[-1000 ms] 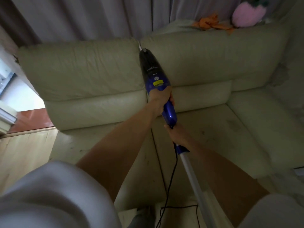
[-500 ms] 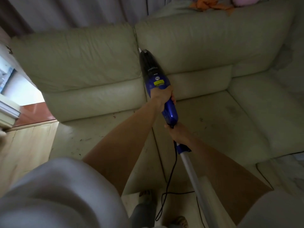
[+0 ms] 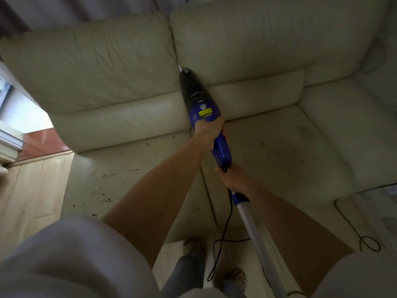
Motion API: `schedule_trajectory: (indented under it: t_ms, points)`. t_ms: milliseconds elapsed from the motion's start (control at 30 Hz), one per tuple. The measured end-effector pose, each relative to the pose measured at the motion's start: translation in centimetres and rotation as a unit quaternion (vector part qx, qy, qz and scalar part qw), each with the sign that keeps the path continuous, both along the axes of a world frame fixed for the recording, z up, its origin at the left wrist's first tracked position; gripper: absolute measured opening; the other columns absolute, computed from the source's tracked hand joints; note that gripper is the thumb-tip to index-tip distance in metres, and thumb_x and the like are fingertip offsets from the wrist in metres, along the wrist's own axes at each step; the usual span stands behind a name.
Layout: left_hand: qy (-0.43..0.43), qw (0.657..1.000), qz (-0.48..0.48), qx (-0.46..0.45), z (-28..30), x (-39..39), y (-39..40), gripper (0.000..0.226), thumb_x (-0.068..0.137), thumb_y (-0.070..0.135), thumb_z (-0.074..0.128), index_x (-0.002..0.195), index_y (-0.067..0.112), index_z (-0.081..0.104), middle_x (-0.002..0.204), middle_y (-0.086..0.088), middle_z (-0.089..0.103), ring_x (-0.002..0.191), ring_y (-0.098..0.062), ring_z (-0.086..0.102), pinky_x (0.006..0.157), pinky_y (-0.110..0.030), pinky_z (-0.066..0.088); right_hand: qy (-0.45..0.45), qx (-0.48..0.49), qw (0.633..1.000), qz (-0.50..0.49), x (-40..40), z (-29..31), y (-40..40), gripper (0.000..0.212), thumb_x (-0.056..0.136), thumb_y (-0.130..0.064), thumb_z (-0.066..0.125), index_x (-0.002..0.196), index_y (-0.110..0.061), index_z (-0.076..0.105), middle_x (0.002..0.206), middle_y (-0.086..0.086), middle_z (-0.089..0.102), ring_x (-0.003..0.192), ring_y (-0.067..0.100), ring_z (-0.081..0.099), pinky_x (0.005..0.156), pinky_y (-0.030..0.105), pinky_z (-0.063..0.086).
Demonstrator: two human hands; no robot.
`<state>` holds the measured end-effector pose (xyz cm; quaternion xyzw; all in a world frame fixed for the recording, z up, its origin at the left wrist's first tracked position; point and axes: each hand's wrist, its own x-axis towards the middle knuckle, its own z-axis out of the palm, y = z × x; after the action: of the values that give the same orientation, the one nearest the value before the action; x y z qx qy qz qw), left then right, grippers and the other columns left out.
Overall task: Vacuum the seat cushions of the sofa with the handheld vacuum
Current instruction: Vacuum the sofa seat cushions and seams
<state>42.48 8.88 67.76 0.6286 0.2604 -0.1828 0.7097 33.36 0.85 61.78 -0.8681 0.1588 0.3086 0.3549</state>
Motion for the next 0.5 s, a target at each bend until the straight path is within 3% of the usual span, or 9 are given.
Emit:
schedule_trajectory:
  t_ms: [233, 500]
  points:
    - [0.045, 0.999, 0.007, -0.024, -4.4, -2.1, 0.2, 0.02, 0.09, 0.004, 0.057, 0.073, 0.006, 0.047, 0.057, -0.008, 0.051, 0.03, -0.013, 0.046, 0.043, -0.027, 0.049, 0.003, -0.021, 1.0, 0.011, -2.9, -2.8, -0.5, 0.047, 0.1, -0.045, 0.036, 0.062, -0.018, 0.034, 0.053, 0.001, 0.032, 0.043, 0.012, 0.029, 0.043, 0.024, 0.026]
    - [0.02, 0.999, 0.008, -0.024, -5.6, -2.8, 0.3, 0.023, 0.088, 0.005, 0.057, 0.067, 0.006, 0.047, 0.044, -0.004, 0.051, 0.032, -0.015, 0.047, 0.05, -0.031, 0.049, -0.04, -0.082, 0.995, 0.03, -4.0, -4.2, -0.2, 0.047, 0.101, -0.046, 0.034, 0.061, -0.02, 0.034, 0.054, 0.0, 0.036, 0.043, 0.011, 0.031, 0.041, 0.022, 0.026]
